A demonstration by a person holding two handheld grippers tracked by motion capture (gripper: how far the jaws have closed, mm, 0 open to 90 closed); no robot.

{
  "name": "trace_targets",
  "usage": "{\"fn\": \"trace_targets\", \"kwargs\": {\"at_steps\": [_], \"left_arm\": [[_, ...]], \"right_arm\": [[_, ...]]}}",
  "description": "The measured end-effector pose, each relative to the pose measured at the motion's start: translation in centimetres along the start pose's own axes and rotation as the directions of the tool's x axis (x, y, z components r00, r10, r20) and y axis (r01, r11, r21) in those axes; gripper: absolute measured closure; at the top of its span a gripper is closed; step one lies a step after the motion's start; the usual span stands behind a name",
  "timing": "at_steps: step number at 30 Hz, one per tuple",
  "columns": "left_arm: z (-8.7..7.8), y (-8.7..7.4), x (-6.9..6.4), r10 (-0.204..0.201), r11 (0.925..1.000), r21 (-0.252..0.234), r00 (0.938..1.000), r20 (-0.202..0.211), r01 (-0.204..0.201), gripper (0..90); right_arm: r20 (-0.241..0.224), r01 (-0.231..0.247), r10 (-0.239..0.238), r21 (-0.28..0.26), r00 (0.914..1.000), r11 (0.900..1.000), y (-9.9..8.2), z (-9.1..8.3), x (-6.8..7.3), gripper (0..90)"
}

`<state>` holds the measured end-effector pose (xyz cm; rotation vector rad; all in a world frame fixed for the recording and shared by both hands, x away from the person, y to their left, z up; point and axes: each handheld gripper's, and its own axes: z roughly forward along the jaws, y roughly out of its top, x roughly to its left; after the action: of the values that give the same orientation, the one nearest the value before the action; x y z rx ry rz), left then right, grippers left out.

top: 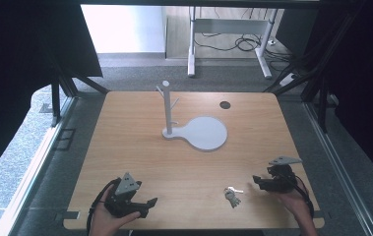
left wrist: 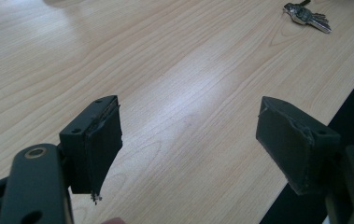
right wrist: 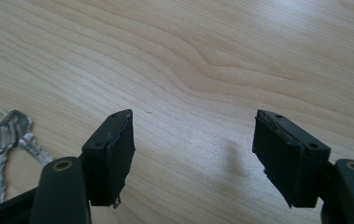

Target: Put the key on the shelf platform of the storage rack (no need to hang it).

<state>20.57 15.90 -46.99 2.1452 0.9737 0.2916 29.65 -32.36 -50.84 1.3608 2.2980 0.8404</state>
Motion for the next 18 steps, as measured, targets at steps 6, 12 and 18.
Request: {"fn": "trace_targets", "kwargs": {"at_steps": [6, 12, 18], "left_arm": [[-0.2, 0.0, 0.1, -0.001, 1.0000, -0.004, 1.0000, -0.003, 0.001, 22.9], [-0.3, 0.0, 0.1, -0.002, 1.0000, -0.005, 1.0000, -0.002, 0.002, 22.9], [-0.5, 0.0, 0.0, -0.002, 1.0000, -0.008, 1.0000, -0.003, 0.002, 22.9]], "right_arm": [[-0.036, 0.035, -0.034, 0.022, 0.9988, 0.9992, 0.7, -1.0, 0.1, 32.6], [-0.062, 0.039, -0.037, 0.042, 0.9974, 0.9984, 1.4, -1.5, 0.5, 33.8], [-0.087, 0.052, -0.047, 0.059, 0.9951, 0.9969, 2.3, -2.3, 0.9, 34.4]]}}
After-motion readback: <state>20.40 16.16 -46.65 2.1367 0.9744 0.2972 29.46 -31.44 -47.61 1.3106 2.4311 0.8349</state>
